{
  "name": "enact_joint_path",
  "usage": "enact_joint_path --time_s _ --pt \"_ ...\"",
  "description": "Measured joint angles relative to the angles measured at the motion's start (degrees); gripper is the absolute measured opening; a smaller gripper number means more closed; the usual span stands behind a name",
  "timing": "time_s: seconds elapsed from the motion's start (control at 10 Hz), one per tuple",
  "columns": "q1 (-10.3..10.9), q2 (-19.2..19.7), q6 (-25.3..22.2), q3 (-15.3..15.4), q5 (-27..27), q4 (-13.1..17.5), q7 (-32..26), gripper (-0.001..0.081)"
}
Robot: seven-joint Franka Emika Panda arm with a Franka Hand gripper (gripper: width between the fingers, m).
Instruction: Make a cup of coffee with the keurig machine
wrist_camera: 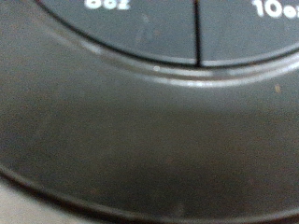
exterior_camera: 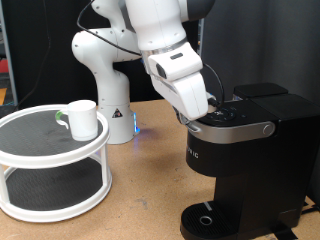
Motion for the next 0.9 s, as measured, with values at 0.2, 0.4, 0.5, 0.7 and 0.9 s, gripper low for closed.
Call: enact_joint_path --time_s 0.2,0.4,0.5,0.7,0.9 --pt "0.0 -0.2 0.1 -0.5 2.2 -0.3 -2.3 0.0005" --pt "0.0 -0.5 0.2 -1.0 4.5 -0.7 -4.4 0.0005" --pt "0.0 -0.6 0.2 -1.2 5.3 -0.9 -5.1 0.0005" --pt "-0.1 -1.2 0.2 -2.0 6.4 -1.1 -6.5 0.0005" --pt "-0.1 -2.1 -0.6 -3.0 7.1 -1.1 -7.5 0.0005"
